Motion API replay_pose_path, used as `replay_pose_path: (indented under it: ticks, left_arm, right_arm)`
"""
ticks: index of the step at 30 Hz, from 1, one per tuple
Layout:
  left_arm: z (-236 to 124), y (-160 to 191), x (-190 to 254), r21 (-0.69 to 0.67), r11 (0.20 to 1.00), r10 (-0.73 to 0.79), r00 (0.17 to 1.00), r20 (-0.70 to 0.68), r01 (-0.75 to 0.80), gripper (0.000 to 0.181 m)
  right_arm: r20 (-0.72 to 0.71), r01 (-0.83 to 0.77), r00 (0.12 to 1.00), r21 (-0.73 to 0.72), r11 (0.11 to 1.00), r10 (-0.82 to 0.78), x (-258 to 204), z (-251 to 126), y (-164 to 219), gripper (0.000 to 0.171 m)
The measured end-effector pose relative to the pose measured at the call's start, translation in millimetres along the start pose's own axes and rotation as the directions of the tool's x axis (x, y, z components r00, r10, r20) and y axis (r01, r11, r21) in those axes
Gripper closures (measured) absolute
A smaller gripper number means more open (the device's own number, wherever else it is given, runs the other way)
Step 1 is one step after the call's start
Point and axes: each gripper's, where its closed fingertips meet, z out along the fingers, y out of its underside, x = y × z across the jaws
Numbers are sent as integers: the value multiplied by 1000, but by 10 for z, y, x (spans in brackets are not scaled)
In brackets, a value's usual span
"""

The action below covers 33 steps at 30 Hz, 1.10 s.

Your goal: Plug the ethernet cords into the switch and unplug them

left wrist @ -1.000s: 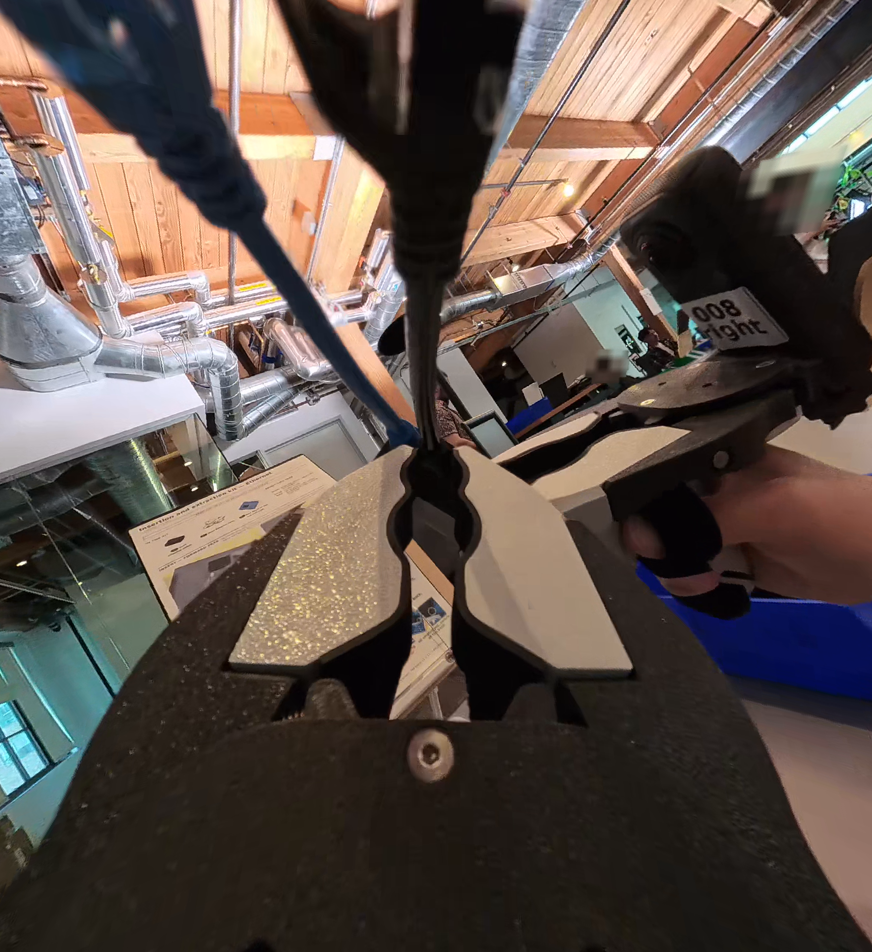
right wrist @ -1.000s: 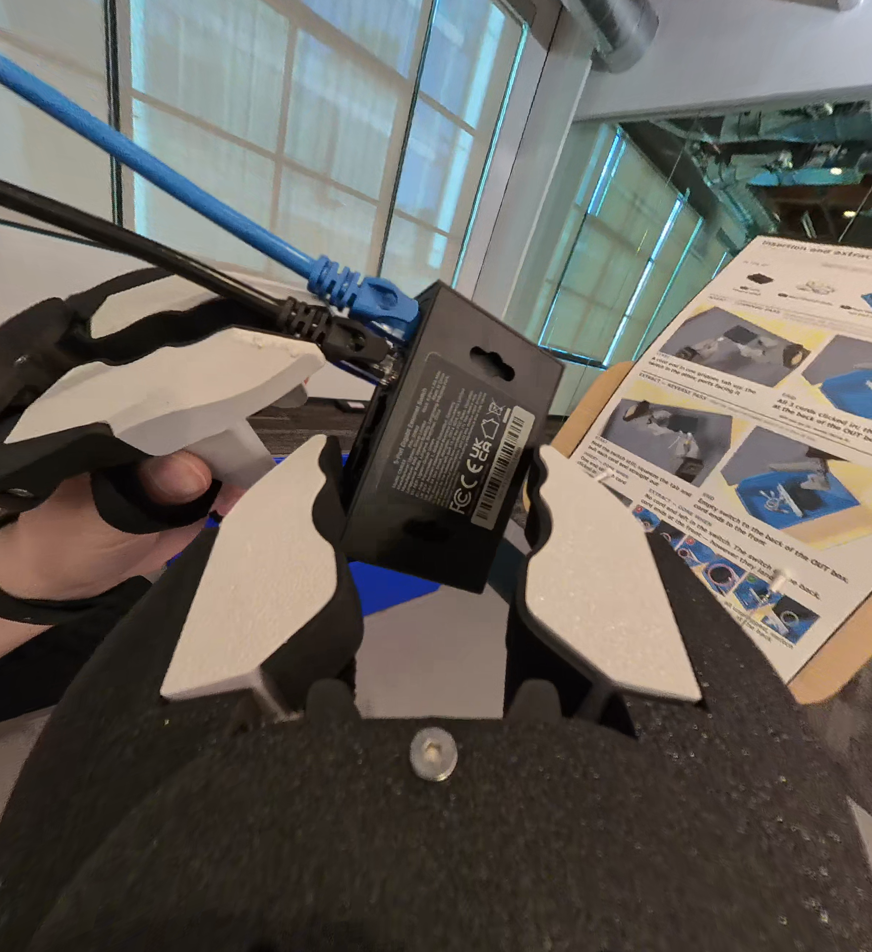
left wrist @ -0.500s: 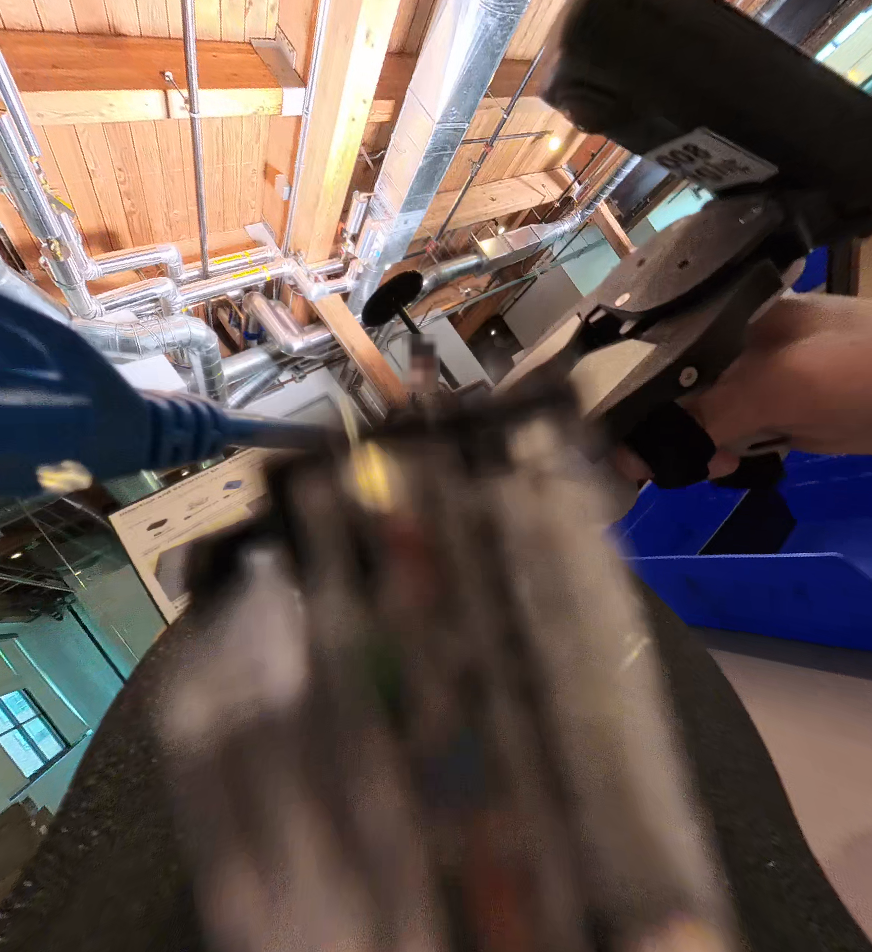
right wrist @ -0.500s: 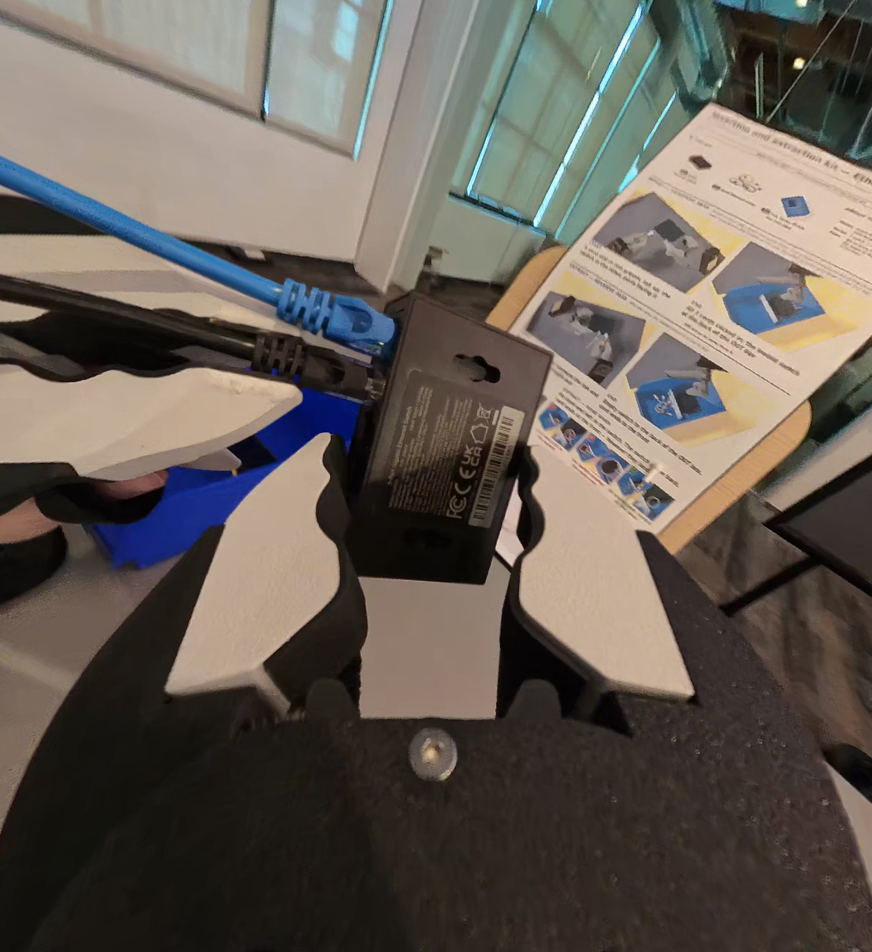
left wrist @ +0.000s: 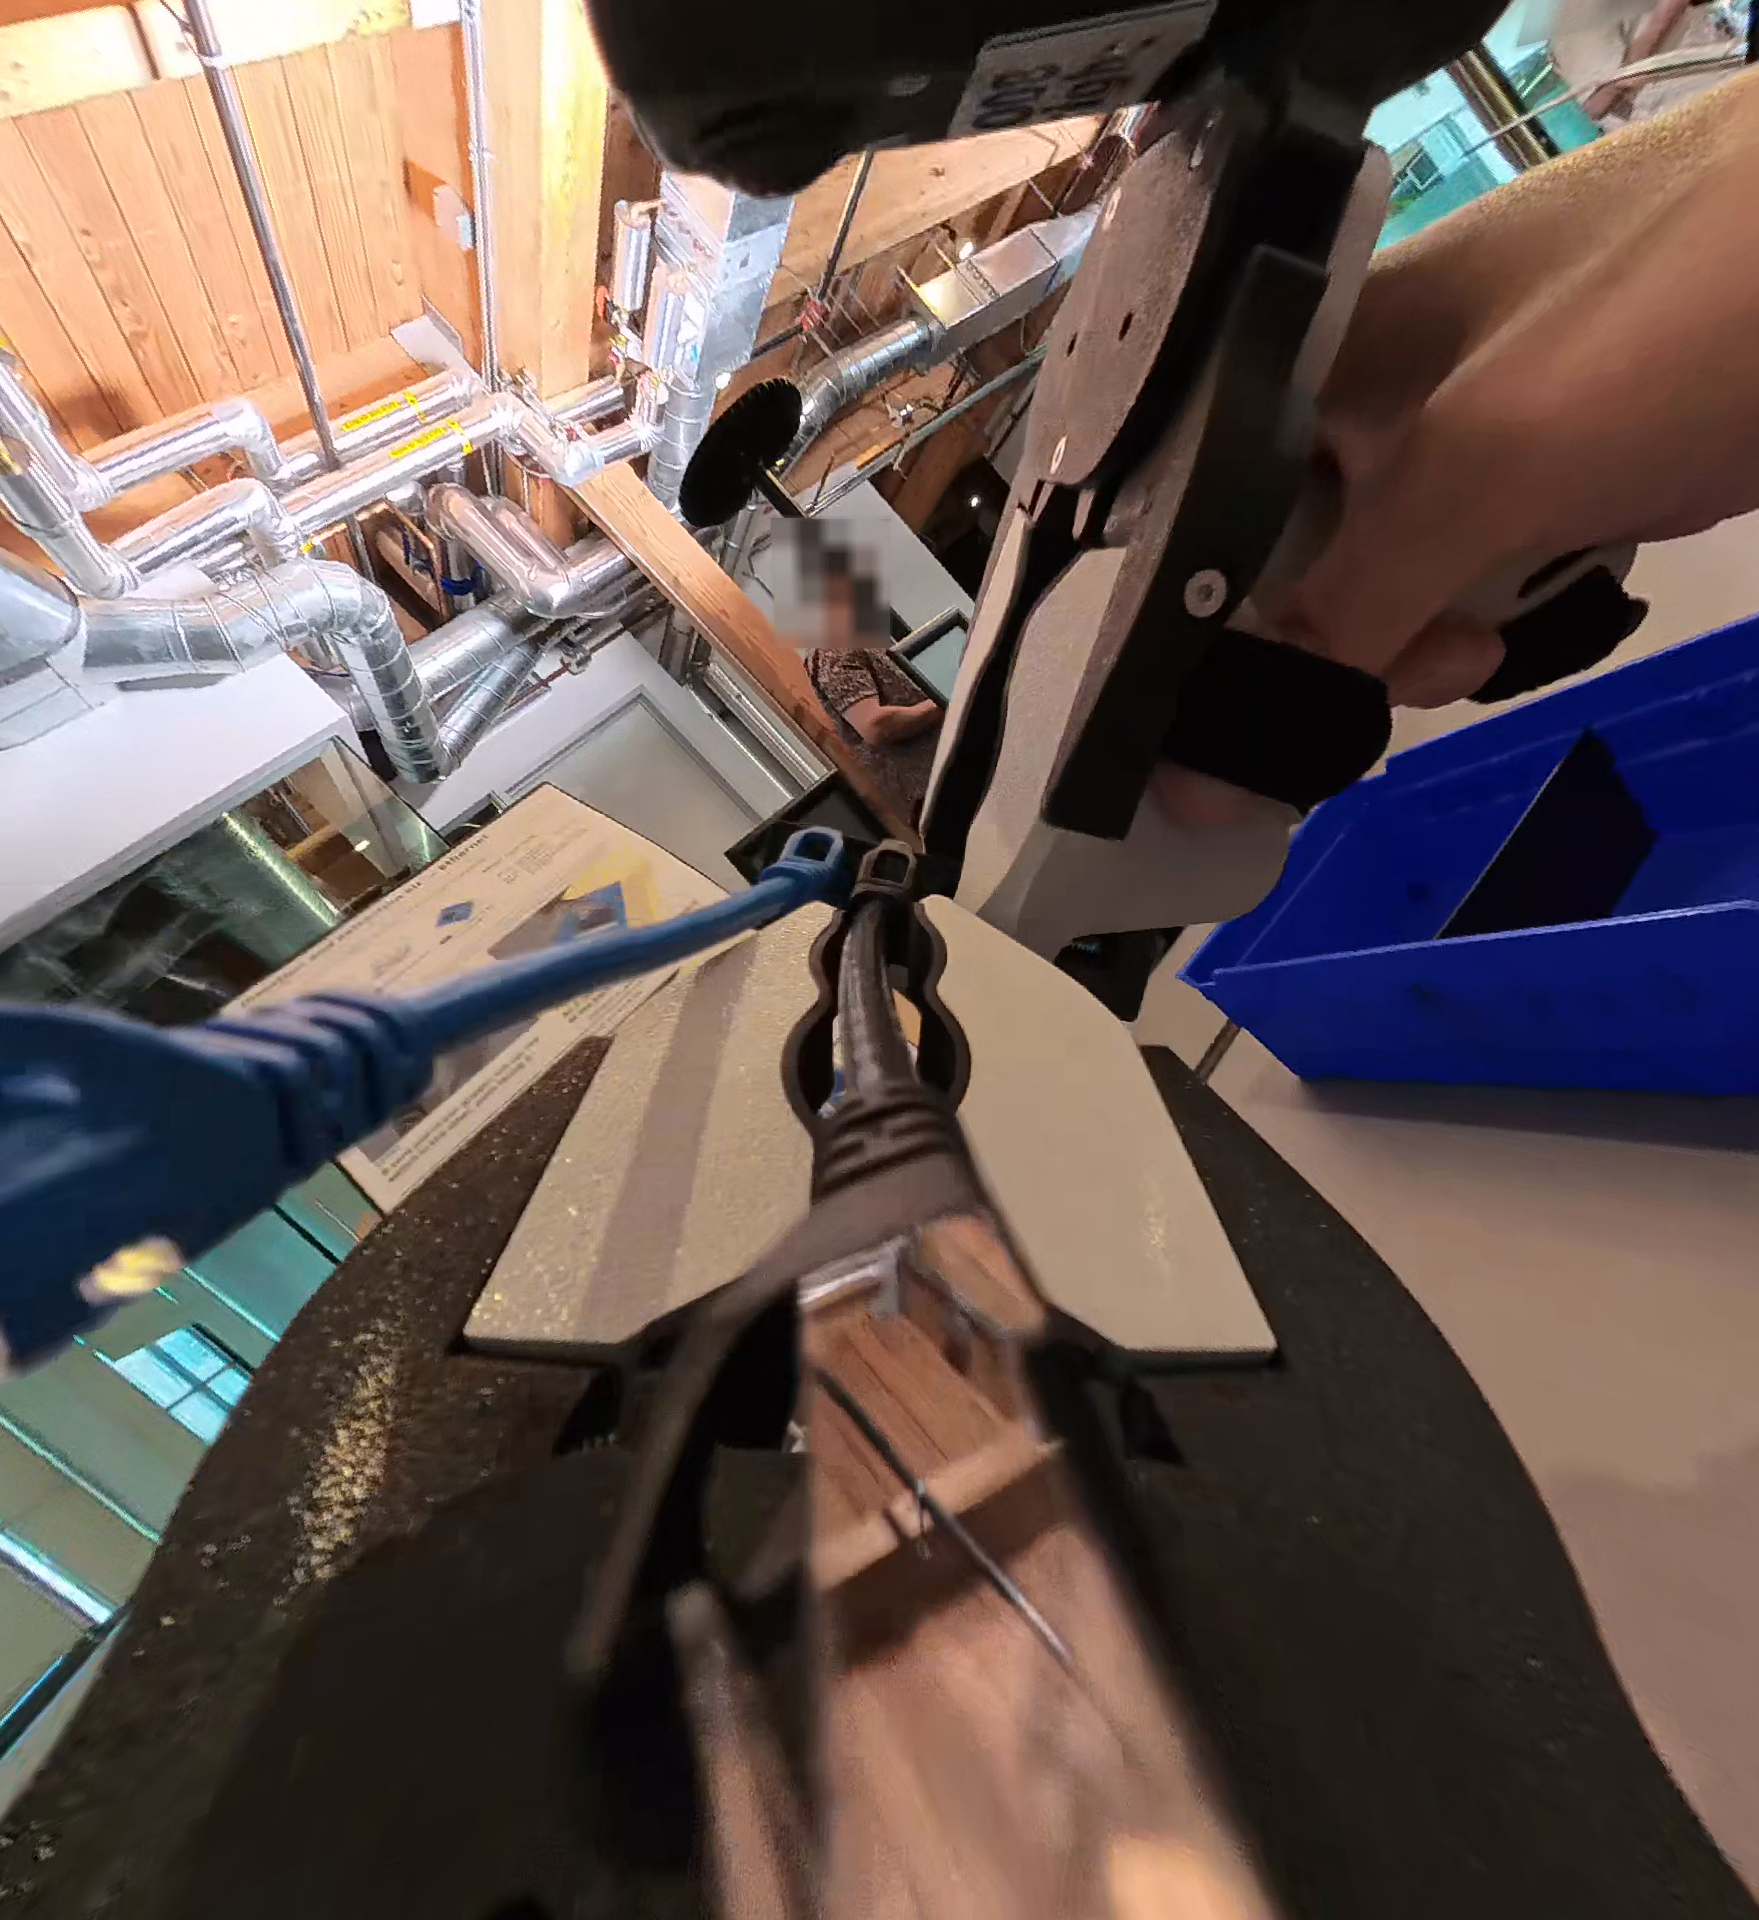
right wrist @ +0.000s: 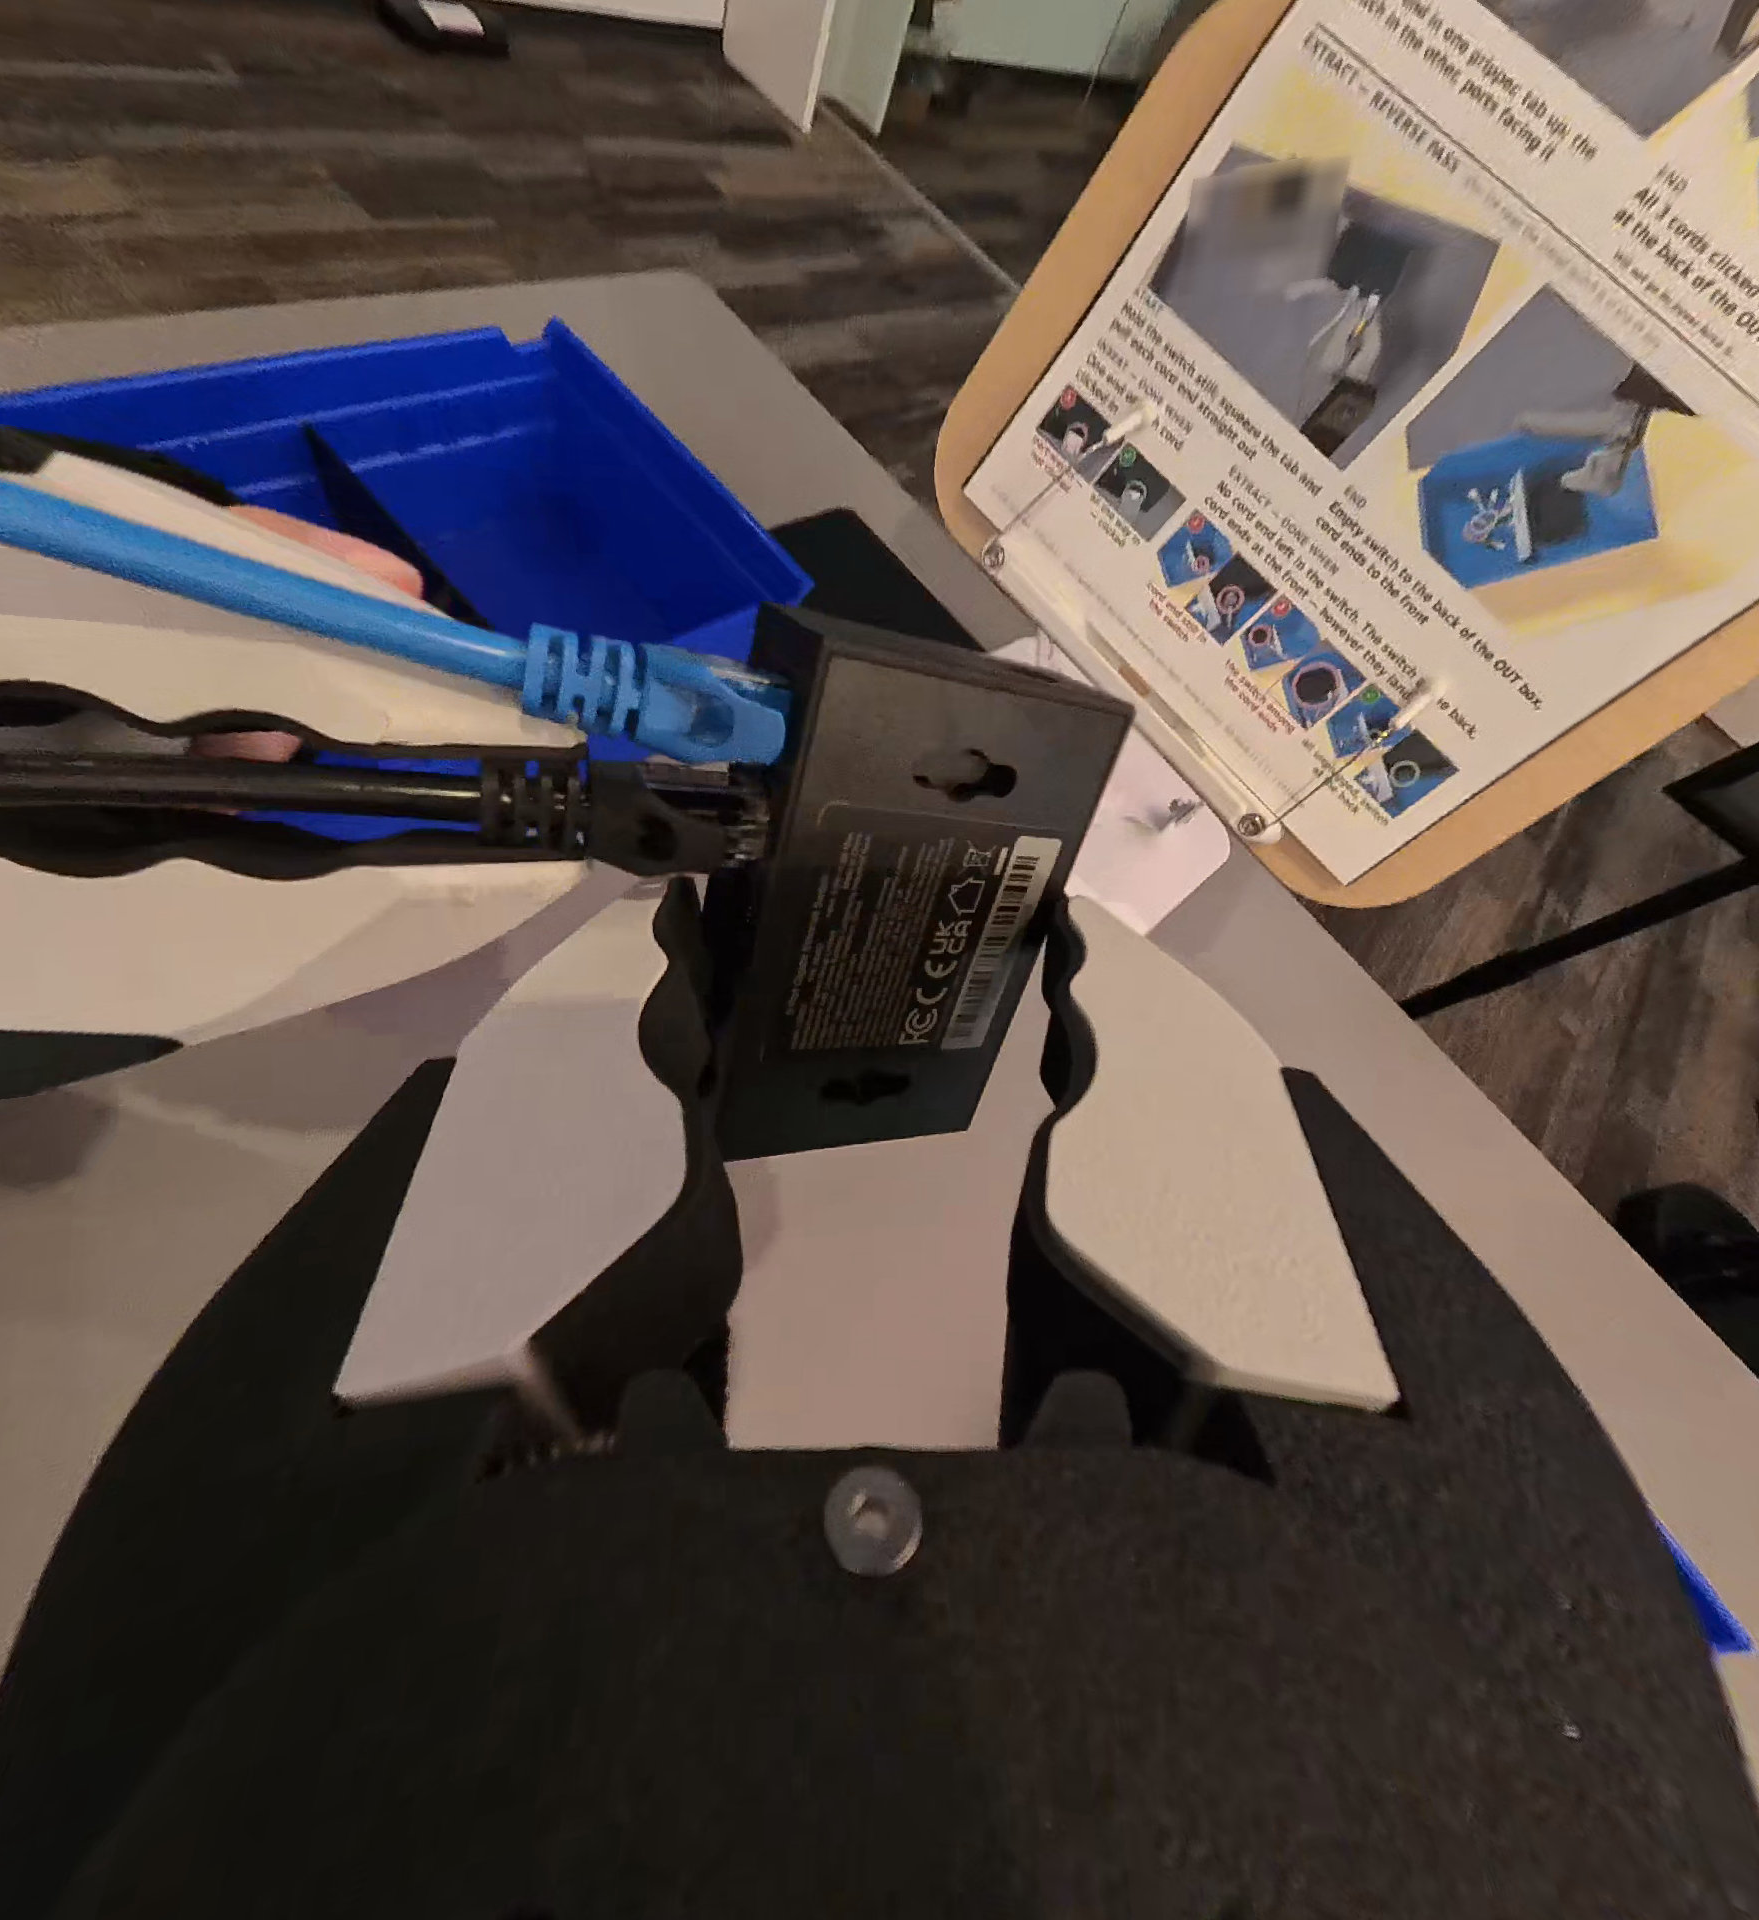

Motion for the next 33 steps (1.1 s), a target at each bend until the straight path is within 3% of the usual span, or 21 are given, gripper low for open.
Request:
replay_pose_path:
  ticks: [10, 21, 33]
  left_arm:
    - [24, 67, 23, -2, 994, -107, 993, -49, 107, 171]
    - [9, 44, -15, 18, 996, -87, 996, 16, 87, 171]
    - [6, 108, -62, -17, 994, -103, 993, 63, 104, 171]
  right_arm:
    - [5, 36, 999, -95, 995, -36, 37, 8, 67, 110]
    - [-195, 170, 960, -161, 972, -200, 114, -86, -39, 110]
    - [-305, 199, 920, -173, 964, -245, 136, -53, -102, 110]
